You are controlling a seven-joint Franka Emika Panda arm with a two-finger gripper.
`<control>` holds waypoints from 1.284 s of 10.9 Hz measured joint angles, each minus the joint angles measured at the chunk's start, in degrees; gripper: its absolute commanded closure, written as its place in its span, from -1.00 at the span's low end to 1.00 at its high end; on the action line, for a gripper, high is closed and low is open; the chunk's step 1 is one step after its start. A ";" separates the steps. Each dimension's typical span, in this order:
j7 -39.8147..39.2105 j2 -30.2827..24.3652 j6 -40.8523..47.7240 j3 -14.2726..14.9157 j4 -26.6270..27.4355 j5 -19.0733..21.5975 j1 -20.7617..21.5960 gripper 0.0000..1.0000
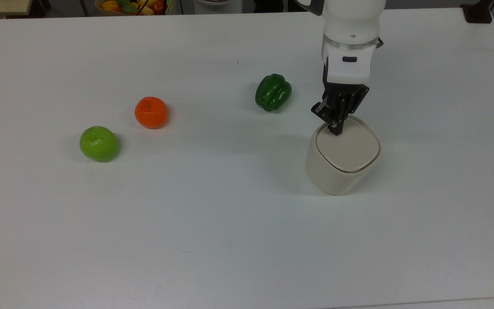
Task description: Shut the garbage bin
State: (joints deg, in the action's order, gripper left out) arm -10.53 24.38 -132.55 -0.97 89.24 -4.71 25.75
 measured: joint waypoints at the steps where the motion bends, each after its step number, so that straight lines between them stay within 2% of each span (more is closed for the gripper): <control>1: 0.00 0.00 0.00 0.00 -0.01 0.00 0.00 1.00; 5: 0.00 -0.96 2.02 -0.01 -1.11 0.30 0.01 1.00; 8: 0.00 -5.86 9.97 0.35 -1.98 2.04 -1.05 1.00; 11: 0.00 -11.11 20.17 0.84 -1.99 2.08 -5.11 1.00; 14: 1.80 -14.61 28.50 1.07 -1.97 2.18 -11.49 0.96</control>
State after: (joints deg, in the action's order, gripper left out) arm -8.74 9.77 -104.05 0.11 87.28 -2.53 14.26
